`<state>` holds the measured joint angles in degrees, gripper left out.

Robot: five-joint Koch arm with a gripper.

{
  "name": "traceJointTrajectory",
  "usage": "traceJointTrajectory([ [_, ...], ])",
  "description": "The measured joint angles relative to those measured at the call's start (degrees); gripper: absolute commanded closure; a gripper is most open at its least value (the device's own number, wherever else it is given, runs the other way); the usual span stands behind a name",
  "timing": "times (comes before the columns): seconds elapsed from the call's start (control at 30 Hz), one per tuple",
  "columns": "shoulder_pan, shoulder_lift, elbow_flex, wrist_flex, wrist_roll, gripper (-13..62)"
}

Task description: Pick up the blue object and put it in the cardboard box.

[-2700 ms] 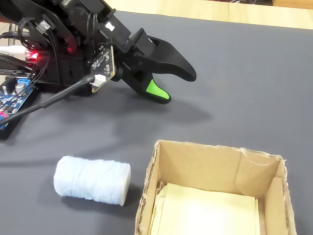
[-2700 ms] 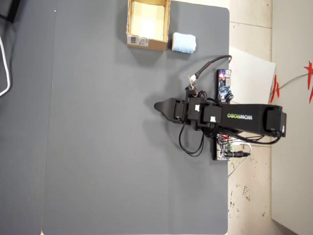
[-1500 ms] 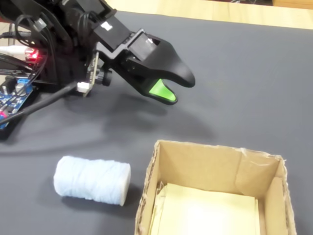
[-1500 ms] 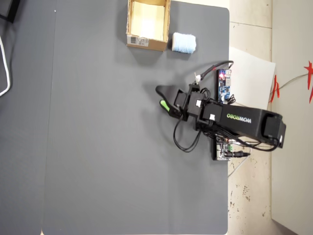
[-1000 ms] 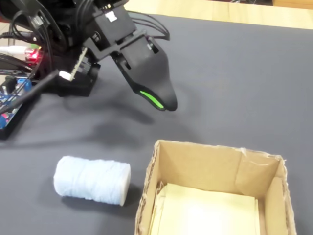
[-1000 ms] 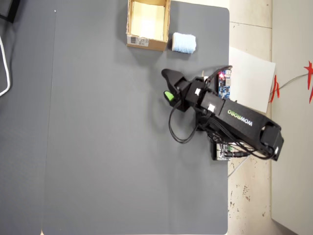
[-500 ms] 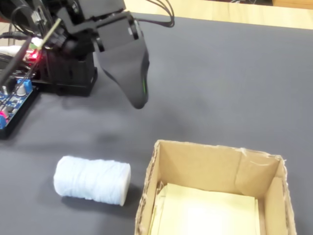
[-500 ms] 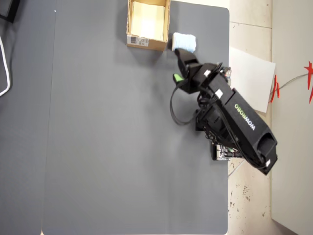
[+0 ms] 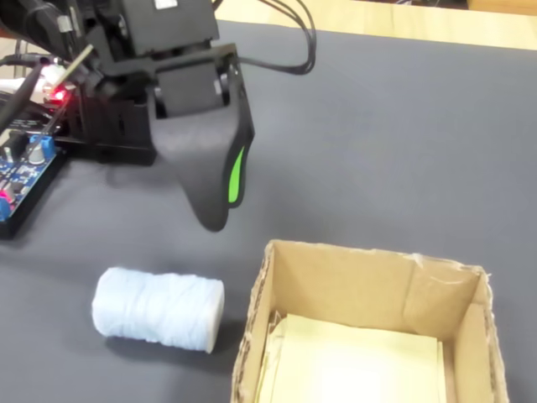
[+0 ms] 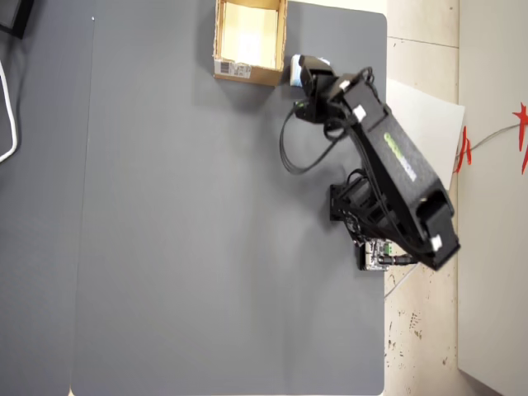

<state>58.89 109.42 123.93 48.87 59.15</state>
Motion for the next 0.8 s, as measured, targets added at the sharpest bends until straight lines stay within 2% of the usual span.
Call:
traceJointTrajectory([
  [0.3, 8.1, -12.1, -2.1, 0.4, 6.8, 16.4],
  [0.53, 8.8, -18.3, -5.7, -1.1, 8.3, 16.7],
  [0.7, 9.1, -21.3, -6.8, -3.3, 8.8, 20.1],
  [0.8, 9.2, -22.4, -6.4, -3.2, 9.4, 28.1],
])
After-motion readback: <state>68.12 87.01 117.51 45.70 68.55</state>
